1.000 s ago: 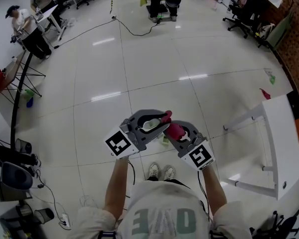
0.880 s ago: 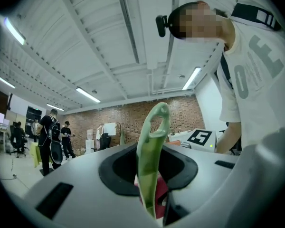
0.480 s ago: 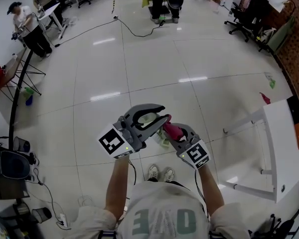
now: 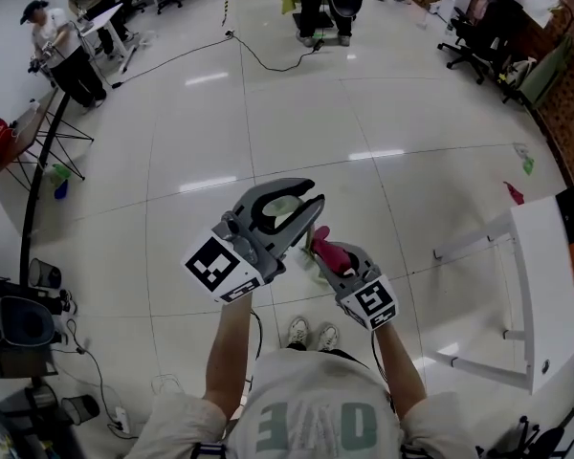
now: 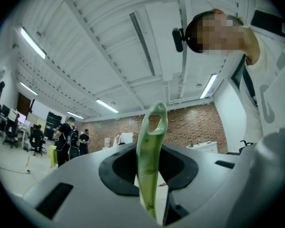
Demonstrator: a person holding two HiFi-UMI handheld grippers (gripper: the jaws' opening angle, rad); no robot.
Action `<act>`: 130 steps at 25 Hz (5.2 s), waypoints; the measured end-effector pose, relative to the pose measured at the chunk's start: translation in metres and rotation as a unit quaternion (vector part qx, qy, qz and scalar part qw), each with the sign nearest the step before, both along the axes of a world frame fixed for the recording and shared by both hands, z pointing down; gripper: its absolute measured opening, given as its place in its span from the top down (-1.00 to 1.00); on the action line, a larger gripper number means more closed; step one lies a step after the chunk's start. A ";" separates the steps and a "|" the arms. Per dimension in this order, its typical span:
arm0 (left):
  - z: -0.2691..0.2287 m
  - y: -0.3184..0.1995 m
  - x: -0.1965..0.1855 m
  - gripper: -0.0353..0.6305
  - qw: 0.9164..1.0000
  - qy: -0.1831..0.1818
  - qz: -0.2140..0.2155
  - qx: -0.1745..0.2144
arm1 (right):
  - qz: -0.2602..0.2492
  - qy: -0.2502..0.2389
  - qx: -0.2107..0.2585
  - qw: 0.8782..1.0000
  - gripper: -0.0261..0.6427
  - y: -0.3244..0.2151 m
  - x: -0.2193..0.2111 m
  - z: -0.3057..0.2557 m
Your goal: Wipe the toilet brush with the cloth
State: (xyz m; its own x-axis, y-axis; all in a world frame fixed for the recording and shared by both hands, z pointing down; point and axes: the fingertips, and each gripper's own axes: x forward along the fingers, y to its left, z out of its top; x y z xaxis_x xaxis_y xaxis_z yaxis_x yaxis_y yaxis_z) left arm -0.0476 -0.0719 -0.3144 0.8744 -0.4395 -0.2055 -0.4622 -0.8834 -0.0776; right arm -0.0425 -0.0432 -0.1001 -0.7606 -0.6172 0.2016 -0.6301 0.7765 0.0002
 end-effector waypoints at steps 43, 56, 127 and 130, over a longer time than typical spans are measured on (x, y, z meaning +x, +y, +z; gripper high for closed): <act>0.037 -0.010 0.001 0.63 0.995 -0.009 -0.080 -0.065 | 0.087 -0.116 0.148 0.978 0.72 0.009 -0.009 -0.118; 0.089 -0.019 0.038 0.62 0.986 -0.032 -0.146 -0.071 | 0.186 -0.071 0.073 0.977 0.72 0.015 0.118 -0.052; 0.765 -0.045 0.074 0.63 0.945 -0.166 -0.243 -0.140 | 0.138 -0.105 -0.006 0.985 0.72 -0.044 0.245 0.607; 0.758 -0.044 0.073 0.63 0.944 -0.170 -0.247 -0.141 | 0.138 -0.108 -0.009 0.984 0.72 -0.043 0.247 0.608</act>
